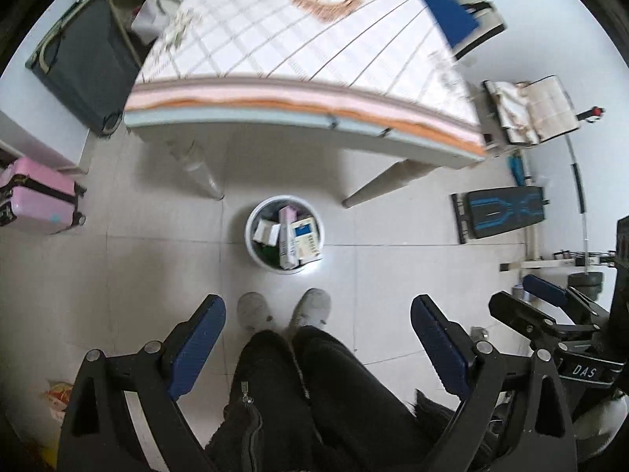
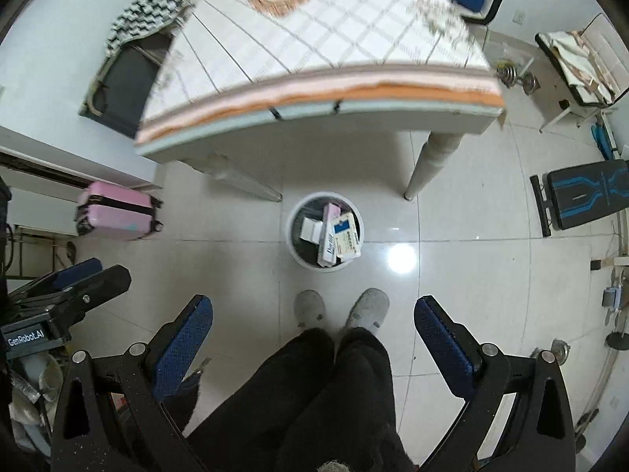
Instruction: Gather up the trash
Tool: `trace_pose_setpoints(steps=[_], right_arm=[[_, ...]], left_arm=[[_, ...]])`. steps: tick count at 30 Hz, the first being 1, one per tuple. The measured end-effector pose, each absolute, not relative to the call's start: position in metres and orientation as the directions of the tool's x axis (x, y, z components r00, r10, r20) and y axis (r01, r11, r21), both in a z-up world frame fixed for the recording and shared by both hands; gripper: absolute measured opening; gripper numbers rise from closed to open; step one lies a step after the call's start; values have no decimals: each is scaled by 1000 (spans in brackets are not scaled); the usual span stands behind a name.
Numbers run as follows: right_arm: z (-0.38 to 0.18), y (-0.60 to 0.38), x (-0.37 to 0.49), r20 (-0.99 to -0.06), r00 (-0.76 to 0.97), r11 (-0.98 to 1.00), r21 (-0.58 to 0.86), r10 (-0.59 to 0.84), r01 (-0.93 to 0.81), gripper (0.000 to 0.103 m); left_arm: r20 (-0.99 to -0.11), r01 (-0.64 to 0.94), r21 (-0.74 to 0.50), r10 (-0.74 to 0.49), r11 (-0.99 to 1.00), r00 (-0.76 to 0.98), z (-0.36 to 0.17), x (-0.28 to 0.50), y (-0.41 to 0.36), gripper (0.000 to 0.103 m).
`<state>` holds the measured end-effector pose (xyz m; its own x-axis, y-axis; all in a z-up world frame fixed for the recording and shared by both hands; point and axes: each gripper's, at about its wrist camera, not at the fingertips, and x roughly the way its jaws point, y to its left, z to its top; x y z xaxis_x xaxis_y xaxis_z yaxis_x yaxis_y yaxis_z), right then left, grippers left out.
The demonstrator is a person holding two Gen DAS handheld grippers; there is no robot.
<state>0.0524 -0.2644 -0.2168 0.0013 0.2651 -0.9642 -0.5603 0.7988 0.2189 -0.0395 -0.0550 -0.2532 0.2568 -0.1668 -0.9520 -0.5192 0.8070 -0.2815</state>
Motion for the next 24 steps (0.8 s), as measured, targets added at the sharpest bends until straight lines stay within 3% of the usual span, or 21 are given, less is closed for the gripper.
trace_pose_setpoints(steps=[9, 18, 20, 24], right_arm=[[-108, -284, 28, -934, 32, 767, 271, 355, -581, 103], [-86, -286, 18, -907, -21, 729, 351, 420, -587, 103], [-88, -284, 18, -907, -27, 728, 355, 421, -587, 103], [-86, -283, 18, -904, -43, 724, 369, 426, -584, 103]], left_arm=[[-903, -465, -365, -186, 807, 387, -169, -55, -68, 96], [-878, -434, -397, -197, 809, 436, -140, -67, -69, 97], [-872, -430, -407, -203, 806, 445, -134, -70, -71, 102], [-864, -432, -420, -206, 798, 458, -129, -74, -70, 103]])
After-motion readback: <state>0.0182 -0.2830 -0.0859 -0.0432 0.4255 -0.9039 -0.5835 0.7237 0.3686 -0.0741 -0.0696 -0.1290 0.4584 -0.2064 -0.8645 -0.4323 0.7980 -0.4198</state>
